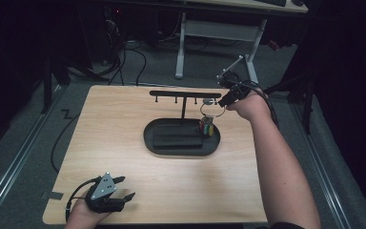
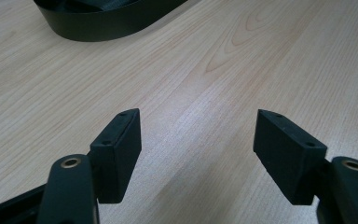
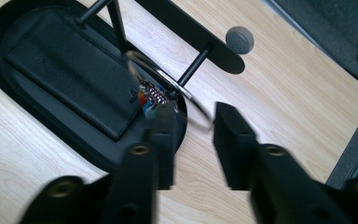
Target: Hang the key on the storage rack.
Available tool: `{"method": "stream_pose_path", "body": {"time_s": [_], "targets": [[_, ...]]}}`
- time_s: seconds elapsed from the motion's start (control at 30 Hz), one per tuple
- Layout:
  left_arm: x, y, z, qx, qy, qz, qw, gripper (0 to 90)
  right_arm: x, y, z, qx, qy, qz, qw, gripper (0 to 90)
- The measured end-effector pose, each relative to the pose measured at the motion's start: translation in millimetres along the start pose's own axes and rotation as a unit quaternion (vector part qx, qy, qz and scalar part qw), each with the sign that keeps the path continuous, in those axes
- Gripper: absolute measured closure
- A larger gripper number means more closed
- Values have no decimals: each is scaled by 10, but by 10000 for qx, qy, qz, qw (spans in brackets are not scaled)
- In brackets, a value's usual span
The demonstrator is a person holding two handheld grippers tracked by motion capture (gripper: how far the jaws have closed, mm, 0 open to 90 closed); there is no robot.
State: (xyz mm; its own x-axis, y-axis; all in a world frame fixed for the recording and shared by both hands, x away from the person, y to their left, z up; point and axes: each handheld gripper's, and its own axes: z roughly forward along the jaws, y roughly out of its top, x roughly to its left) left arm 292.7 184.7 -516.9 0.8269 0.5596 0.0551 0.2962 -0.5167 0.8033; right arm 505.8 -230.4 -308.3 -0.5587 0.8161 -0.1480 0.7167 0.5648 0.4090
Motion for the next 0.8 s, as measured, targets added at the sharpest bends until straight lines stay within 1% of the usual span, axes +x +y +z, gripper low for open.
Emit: {"method": "stream_pose_path", "body": {"time_s": [0.03,0.07,0.1,0.13,0.17,0.2,0.23,0.27,0.3,0.33,0.37,0.4,0.43,0.47,0.5,0.53,0.57,0.6,0.63,0.67,0.7,0.73,0.77,0.8], "targets": [[2,-1,1,-8,7,-5,10000,328,0,0,0,0,0,0,10000,659],[5,-1,3,-14,10,-16,10000,328,37,-51,-31,-124,-79,23,9999,572],[6,0,5,-16,9,-20,10000,328,37,-51,-31,-124,-79,23,9999,572],[4,0,8,-9,5,-21,10000,328,53,-70,-40,-143,-73,51,9999,538],[1,3,12,17,-2,-12,10000,328,98,-129,-57,-227,-70,28,9997,464],[1,3,12,17,-2,-12,10000,328,98,-129,-57,-227,-70,28,9997,464],[-3,5,13,25,-3,-14,10000,328,121,-163,-67,-283,-87,52,9995,440],[-7,7,17,26,0,-1,10000,328,158,-240,-83,-401,-84,114,9991,394],[-7,7,17,26,0,-1,10000,328,158,-240,-83,-401,-84,114,9991,394],[-7,9,19,27,5,-2,10000,328,175,-283,-84,-474,-60,105,9988,376],[-8,11,20,32,9,-5,10000,328,226,-391,-83,-579,-15,91,9983,340],[-8,11,20,32,9,-5,10000,328,244,-429,-80,-609,11,77,9981,333],[-11,11,23,22,16,-4,10000,328,244,-429,-80,-609,11,77,9981,333],[-14,13,25,37,16,5,10000,328,270,-482,-78,-645,31,83,9979,322],[-15,14,26,48,15,12,10000,328,301,-547,-69,-710,25,47,9975,319],[-15,17,27,73,7,24,10000,327,314,-585,-64,-718,-1,22,9974,311],[-19,18,30,78,4,23,10000,327,324,-637,-58,-746,-31,37,9972,304],[-26,19,35,66,4,24,10000,327,326,-688,-53,-782,-19,108,9969,295],[-33,21,38,63,9,32,10000,328,327,-738,-47,-838,3,175,9963,285],[-40,23,39,81,9,45,10000,327,342,-851,-39,-957,-63,219,9951,264],[-42,23,41,88,-2,53,9999,328,347,-889,-34,-1038,-88,202,9944,255],[-45,22,44,96,-8,61,9999,328,347,-889,-34,-1038,-88,202,9944,255],[-49,20,50,92,-8,62,9999,328,353,-940,-24,-1131,-138,208,9933,243],[-50,19,53,95,-9,62,9999,327,365,-1001,-13,-1207,-183,272,9922,229]]}}
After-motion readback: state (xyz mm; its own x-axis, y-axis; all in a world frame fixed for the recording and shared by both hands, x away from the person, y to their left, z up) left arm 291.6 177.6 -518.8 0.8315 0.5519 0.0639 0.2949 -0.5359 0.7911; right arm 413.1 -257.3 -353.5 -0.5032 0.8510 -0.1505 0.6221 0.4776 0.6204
